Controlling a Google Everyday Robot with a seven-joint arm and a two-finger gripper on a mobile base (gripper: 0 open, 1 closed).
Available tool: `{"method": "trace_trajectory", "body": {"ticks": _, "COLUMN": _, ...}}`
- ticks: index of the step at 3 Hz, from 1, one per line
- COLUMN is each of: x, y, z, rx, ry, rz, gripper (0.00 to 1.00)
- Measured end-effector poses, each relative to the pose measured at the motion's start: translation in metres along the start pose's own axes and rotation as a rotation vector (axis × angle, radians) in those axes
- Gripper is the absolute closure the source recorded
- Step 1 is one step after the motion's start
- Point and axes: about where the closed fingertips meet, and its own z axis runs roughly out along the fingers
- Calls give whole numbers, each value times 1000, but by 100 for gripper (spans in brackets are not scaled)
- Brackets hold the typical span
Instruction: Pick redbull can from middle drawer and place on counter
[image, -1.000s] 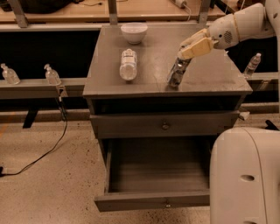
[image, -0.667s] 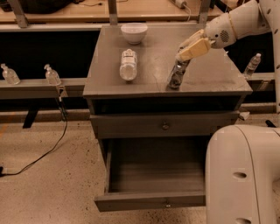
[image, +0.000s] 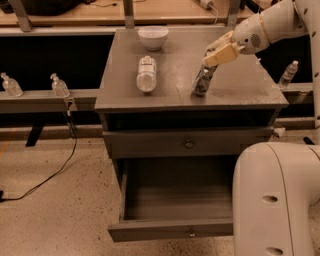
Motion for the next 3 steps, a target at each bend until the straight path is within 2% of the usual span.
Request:
{"method": "trace_trajectory", "body": {"ticks": 1, "x": -11, "y": -25, "z": -14, "rx": 136, "ry": 32, "rz": -101, "gripper": 80}}
{"method": "trace_trajectory", "body": {"ticks": 2, "x": -15, "y": -38, "z": -18, "rx": 197, "ry": 74, "rz": -158, "gripper": 79}}
{"method": "trace_trajectory", "body": {"ticks": 3, "x": -4, "y": -38, "z": -8, "rx": 168, "ry": 63, "rz": -131, "gripper": 56}}
